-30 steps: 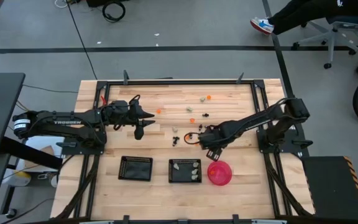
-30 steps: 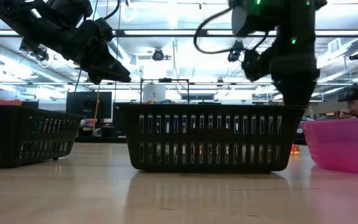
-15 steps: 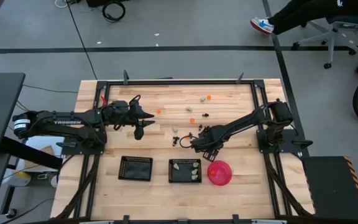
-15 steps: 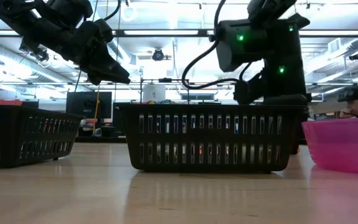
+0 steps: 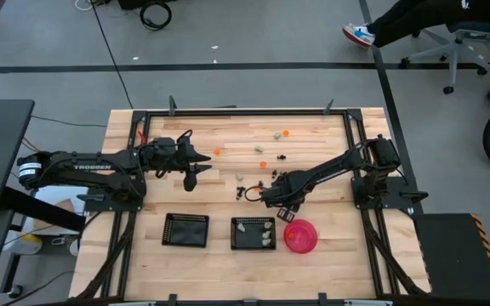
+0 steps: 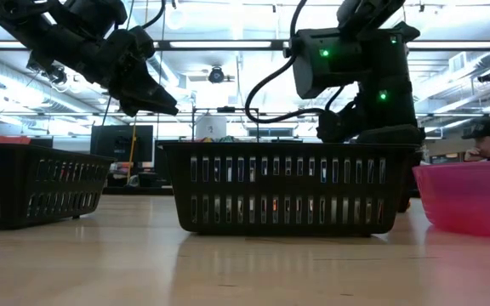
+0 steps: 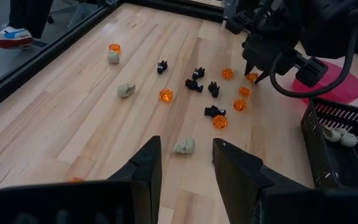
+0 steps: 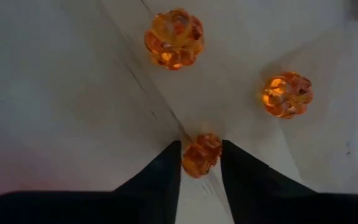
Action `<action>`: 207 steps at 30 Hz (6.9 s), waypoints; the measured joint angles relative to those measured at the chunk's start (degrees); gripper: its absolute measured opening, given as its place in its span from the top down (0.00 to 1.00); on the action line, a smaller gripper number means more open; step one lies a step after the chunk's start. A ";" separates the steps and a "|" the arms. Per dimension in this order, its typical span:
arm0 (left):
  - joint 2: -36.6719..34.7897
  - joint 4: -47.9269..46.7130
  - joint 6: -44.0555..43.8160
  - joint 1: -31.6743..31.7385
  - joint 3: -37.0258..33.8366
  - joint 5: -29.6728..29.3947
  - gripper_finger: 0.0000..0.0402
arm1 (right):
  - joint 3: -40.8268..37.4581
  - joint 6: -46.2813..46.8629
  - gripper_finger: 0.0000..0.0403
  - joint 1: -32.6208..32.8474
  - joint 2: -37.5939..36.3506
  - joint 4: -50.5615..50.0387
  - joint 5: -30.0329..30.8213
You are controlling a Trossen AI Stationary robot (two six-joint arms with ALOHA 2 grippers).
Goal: Sort Halloween decoration
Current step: Put the orange pumpkin toy into the pink bowl
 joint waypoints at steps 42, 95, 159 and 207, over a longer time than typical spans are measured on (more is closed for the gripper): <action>0.02 -0.01 -0.09 0.00 -0.02 0.00 0.71 | 3.26 -1.89 0.70 9.68 -10.08 -0.58 -25.30; 0.02 -0.03 -0.24 0.02 -0.01 0.00 0.71 | -12.22 -20.90 0.43 -11.69 -10.22 14.88 0.49; 0.01 0.01 -0.22 0.02 0.00 0.00 0.71 | 2.81 -1.88 0.51 2.59 -10.09 -0.45 -33.27; 0.00 -0.37 -0.24 0.02 -0.02 0.00 0.71 | -18.11 -14.38 0.65 -1.90 -10.36 36.68 6.08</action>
